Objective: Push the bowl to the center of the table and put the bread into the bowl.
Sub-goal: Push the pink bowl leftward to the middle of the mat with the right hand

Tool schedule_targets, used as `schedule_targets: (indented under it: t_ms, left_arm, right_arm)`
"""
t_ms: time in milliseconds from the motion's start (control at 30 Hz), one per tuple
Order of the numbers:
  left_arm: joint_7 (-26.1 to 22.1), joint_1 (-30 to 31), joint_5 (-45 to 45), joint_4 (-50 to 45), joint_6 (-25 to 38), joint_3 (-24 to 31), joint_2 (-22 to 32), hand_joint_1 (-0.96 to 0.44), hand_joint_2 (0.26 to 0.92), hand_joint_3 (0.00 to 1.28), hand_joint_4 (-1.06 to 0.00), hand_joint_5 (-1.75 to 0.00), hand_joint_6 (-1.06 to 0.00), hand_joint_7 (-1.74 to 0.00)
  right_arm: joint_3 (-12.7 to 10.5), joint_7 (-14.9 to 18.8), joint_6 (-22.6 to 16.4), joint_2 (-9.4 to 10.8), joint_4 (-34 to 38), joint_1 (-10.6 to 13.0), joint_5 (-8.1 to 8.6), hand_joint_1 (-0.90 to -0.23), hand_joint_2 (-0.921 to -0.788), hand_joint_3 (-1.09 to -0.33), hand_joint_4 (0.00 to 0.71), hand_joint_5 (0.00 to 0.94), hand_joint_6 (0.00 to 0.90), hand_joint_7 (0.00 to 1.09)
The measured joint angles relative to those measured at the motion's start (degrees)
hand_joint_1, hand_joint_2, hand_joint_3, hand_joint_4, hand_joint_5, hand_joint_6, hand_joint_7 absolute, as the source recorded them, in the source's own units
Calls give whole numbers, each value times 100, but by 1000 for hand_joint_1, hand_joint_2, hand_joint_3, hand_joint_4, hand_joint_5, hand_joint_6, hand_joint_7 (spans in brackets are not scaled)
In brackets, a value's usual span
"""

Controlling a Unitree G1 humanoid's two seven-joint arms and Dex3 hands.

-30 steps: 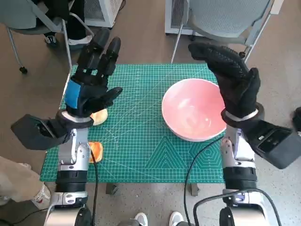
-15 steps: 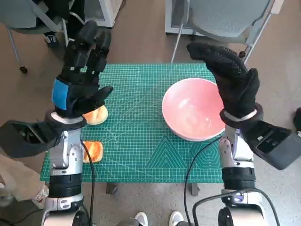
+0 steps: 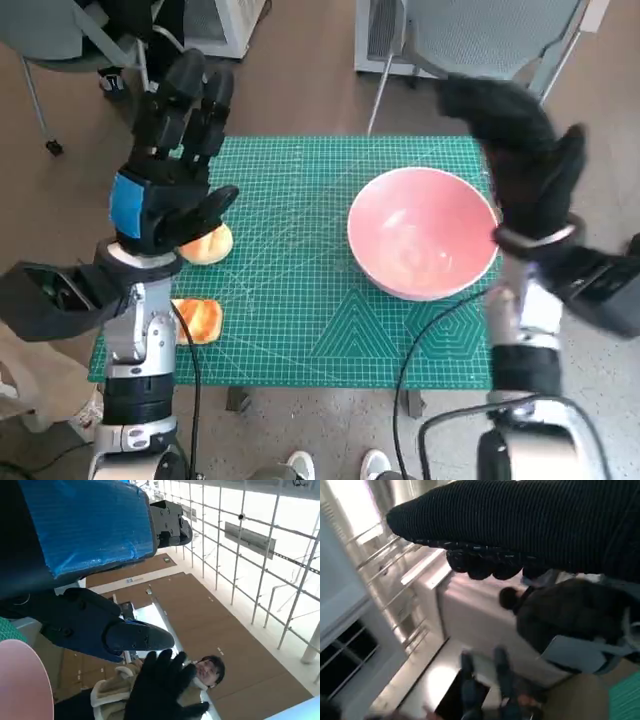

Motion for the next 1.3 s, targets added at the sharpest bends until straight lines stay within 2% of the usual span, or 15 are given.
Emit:
schedule_targets:
  t_ms: [100,267,400,567,767,867,1100,1300]
  left_arm:
    - [-10,2,-1,34,-23,-6,-10,-527,921,280,-40,-1,1,-361]
    - [-40,2,-4,109,-30,-10,-29,-531,921,283,-37,0,1,-354]
    - [-58,2,-10,162,-37,-11,-47,-534,921,285,-35,0,1,-349]
    - [-62,2,-15,189,-38,-11,-67,-546,921,294,-36,0,1,-346]
    - [-72,2,-17,198,-42,-10,-81,-550,921,318,-36,0,1,-348]
    - [-75,3,-18,198,-44,-9,-84,-548,921,326,-36,0,1,-349]
    - [-79,3,-18,223,-77,-6,-84,-544,921,335,-35,0,1,-349]
    - [-72,8,-17,252,-77,-5,-83,-543,921,337,-35,0,1,-350]
  right_arm:
    - [-123,-181,-104,-175,539,-194,-130,-688,-921,-841,96,0,37,343]
    - [-221,-923,-109,-441,1405,-434,-518,-691,-921,-856,81,0,29,329]
    - [-232,-1508,99,-589,1950,-535,-772,-676,-921,-869,77,0,37,323]
    - [-226,-1962,458,-684,2365,-550,-994,-675,-921,-874,70,0,42,313]
    - [-222,-2210,895,-755,2619,-550,-1173,-680,-921,-874,51,0,30,288]
    - [-233,-2253,1075,-774,2696,-548,-1226,-668,-921,-884,47,0,50,241]
    - [-292,-2321,1457,-775,2832,-511,-1284,-619,-921,-921,42,0,95,154]
    - [-353,-2386,1851,-774,2933,-414,-1294,-618,-921,-912,62,9,152,107]
